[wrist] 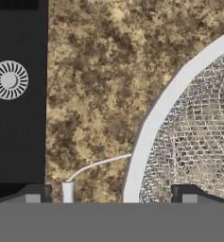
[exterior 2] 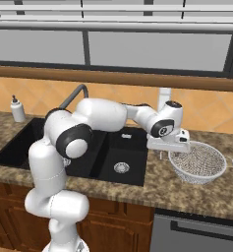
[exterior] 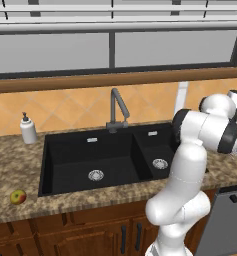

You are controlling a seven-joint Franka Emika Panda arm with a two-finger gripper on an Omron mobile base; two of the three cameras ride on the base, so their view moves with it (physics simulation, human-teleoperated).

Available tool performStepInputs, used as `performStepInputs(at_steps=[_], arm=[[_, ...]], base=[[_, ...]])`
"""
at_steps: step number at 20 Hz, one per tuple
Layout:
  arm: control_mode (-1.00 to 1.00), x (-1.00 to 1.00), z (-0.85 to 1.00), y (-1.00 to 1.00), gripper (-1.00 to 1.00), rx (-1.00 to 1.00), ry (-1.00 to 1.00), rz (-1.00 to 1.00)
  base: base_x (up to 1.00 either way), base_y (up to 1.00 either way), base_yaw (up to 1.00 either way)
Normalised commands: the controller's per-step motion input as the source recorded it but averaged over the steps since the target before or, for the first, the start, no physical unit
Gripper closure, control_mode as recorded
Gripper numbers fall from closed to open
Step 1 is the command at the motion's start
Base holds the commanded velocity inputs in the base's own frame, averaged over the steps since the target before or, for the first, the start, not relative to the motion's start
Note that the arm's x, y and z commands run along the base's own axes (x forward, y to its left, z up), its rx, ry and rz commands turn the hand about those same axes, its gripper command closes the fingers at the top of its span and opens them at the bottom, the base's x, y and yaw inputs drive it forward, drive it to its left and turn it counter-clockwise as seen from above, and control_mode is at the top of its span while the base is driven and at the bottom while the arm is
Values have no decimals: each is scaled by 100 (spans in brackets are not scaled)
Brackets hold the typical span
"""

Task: Put the colander in the sink, put the apple in the colander, and turn on the sink faucet and pour water over the colander.

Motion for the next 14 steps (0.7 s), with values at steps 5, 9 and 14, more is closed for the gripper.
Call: performStepInputs(at_steps=[5,9,14], arm=[[-100,10,-5,-28,-100,0,0,0],[-100,0,-21,-16,-100,0,1,0],[-100,-2,-16,0,-100,0,5,0]], base=[[0,0,0],[0,0,0],[0,0,0]])
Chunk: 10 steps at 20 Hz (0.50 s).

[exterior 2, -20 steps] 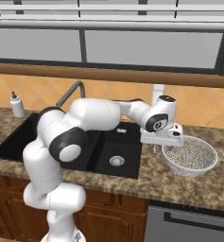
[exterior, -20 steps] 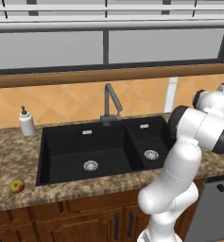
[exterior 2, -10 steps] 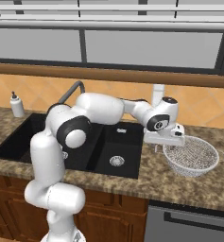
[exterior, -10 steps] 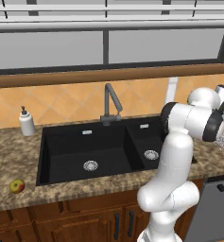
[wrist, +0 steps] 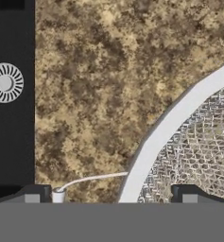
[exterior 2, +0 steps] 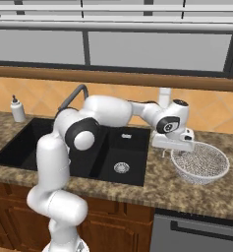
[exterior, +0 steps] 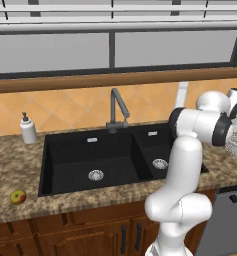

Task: Put the colander in the sink, put the apple in the colander, and turn on the sink faucet and pour water over the colander.

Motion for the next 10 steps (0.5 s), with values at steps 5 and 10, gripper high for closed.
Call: performStepInputs(at_steps=[5,10], arm=[[-100,-22,-5,0,-100,0,0,-1],[-100,-30,-2,11,-100,-5,0,-7]], base=[[0,0,0],[0,0,0]])
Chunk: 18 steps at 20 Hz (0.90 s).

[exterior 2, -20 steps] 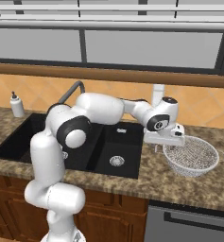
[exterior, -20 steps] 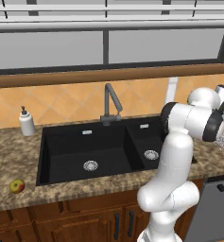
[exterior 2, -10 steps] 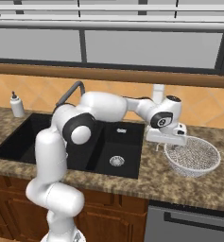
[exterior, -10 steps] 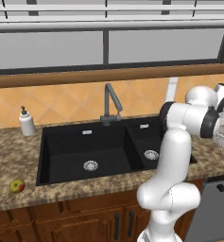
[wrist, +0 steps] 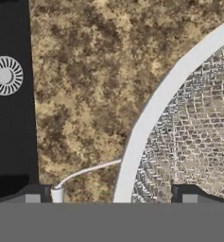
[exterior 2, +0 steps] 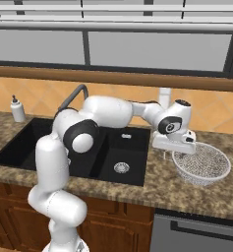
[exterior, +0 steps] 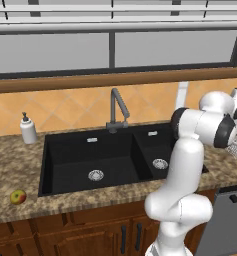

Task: Put the colander in the sink, put the apple in the colander, and turn on the sink faucet and pour water over the colander.

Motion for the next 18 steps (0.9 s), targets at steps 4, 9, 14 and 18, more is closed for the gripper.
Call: performStepInputs(at_steps=[4,9,14,18], arm=[[-100,-14,-10,33,-100,-11,-3,-4],[-100,-7,-17,24,-100,-10,-10,0],[-100,0,-14,0,-100,-3,-8,0],[-100,0,0,-11,-100,0,-14,0]], base=[[0,0,0],[0,0,0],[0,0,0],[0,0,0]])
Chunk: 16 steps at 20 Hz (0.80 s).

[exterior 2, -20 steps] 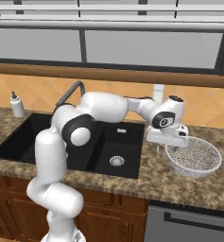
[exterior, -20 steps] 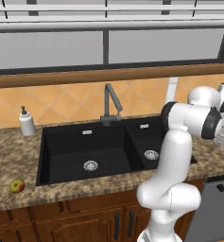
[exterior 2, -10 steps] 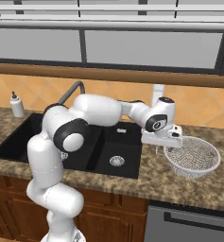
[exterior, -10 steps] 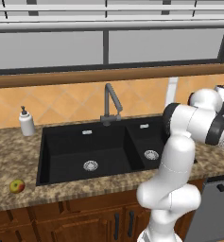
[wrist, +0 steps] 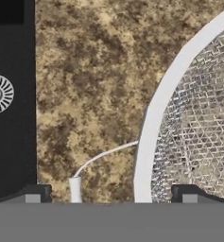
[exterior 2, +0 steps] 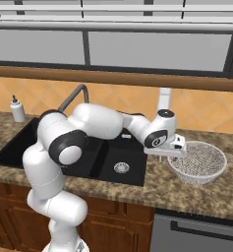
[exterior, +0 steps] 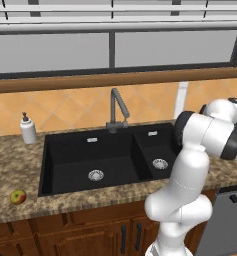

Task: Put the colander in the sink, put the apple in the colander, and turn on the sink faucet and pour water over the colander.

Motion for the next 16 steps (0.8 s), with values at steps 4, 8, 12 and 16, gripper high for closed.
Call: performStepInputs(at_steps=[4,8,12,16], arm=[[-100,0,0,-17,-100,0,-8,0],[-100,5,0,-21,-100,0,-1,0],[-100,3,0,-6,-100,0,0,0],[-100,4,0,0,100,0,0,0]], base=[[0,0,0],[0,0,0],[0,0,0],[0,0,0]])
